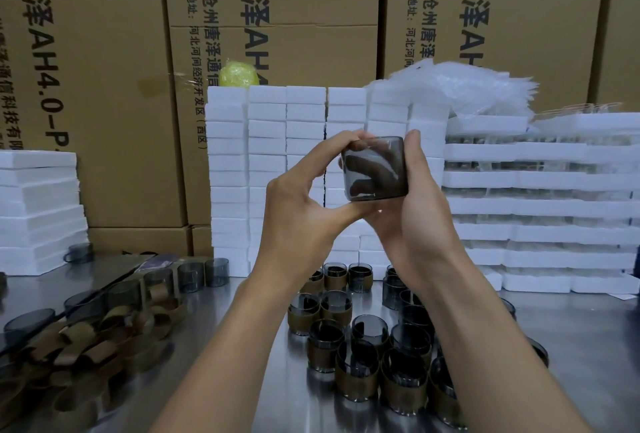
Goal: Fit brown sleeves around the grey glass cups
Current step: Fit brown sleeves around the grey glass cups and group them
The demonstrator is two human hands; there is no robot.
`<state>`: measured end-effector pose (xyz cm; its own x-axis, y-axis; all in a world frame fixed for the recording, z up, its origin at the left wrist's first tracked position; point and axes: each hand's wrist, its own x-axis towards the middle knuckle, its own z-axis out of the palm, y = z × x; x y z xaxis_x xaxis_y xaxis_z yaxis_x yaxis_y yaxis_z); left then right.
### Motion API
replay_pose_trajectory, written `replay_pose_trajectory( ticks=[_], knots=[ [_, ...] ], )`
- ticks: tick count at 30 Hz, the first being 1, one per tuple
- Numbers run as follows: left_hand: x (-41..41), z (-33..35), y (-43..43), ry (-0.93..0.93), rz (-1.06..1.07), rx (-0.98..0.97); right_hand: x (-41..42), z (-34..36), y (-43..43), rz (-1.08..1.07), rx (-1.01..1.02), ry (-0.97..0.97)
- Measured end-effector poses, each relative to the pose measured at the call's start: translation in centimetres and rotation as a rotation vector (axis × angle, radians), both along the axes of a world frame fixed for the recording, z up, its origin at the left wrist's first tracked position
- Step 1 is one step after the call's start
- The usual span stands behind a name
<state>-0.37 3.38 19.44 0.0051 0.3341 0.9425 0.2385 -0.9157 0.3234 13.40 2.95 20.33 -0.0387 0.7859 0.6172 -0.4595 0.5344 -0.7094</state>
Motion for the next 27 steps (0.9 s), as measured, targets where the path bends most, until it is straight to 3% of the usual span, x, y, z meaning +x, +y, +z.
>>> replay_pose_trajectory(
  ticks=[4, 7, 14, 21, 23, 27],
  knots=[
    [-0.5, 0.3, 0.2, -0.036, -0.114, -0.014, -0.1, -0.4, -0.1, 0.457, -0.146, 0.09],
    [-0.8, 0.4, 0.4, -0.045, -0.189, -0.041, -0.2, -0.5, 0.0, 0.596, -0.227, 0.102],
    [-1.2, 0.6, 0.3, -0.065, -0.277, -0.117, -1.7, -1.1, -0.1, 0.676, -0.412, 0.133],
    [-1.6, 0.6, 0.2, 0.002, -0.235, -0.18, -2.3, -1.2, 0.1, 0.879, -0.322, 0.205],
    [-1.9, 0.7, 0.2, 0.024, -0.209, -0.207, -2.1, -1.3, 0.1, 0.846, -0.26, 0.152],
    [-3.2, 1.0, 0.2, 0.142, -0.229, -0.317, -0.9, -1.3, 0.0, 0.582, -0.121, -0.028]
  ],
)
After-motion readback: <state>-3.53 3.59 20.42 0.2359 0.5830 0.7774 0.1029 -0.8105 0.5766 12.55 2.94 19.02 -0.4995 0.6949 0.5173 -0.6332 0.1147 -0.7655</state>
